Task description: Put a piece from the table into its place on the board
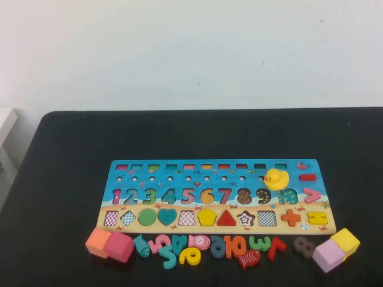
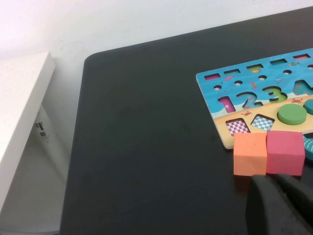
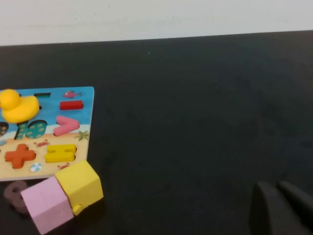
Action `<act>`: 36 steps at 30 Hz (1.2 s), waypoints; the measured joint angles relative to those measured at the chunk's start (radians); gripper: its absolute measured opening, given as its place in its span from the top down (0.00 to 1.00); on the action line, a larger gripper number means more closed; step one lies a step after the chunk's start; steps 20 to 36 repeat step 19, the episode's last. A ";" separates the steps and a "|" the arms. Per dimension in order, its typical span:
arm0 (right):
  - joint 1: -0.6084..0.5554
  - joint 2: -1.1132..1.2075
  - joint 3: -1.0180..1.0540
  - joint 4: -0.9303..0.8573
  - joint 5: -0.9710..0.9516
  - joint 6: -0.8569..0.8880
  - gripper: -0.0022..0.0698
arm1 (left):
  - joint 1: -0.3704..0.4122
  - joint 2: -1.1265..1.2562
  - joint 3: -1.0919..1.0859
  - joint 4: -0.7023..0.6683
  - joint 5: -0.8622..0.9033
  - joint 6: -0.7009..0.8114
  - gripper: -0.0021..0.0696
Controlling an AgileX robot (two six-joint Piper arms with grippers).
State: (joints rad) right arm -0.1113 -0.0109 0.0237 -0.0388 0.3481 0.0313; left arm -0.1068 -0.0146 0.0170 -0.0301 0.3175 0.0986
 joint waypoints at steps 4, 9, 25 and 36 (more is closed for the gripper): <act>0.000 0.000 0.002 -0.010 0.001 0.001 0.94 | 0.000 0.000 0.000 0.000 0.000 -0.002 0.97; 0.000 0.000 0.002 -0.015 0.002 0.001 0.94 | 0.000 0.000 0.000 0.000 0.000 -0.002 0.97; 0.000 0.000 0.000 -0.015 0.002 0.001 0.94 | 0.000 0.000 0.000 0.000 0.000 -0.002 0.97; 0.000 0.000 0.000 -0.015 0.002 0.001 0.94 | 0.000 0.000 0.000 0.000 0.000 -0.002 0.97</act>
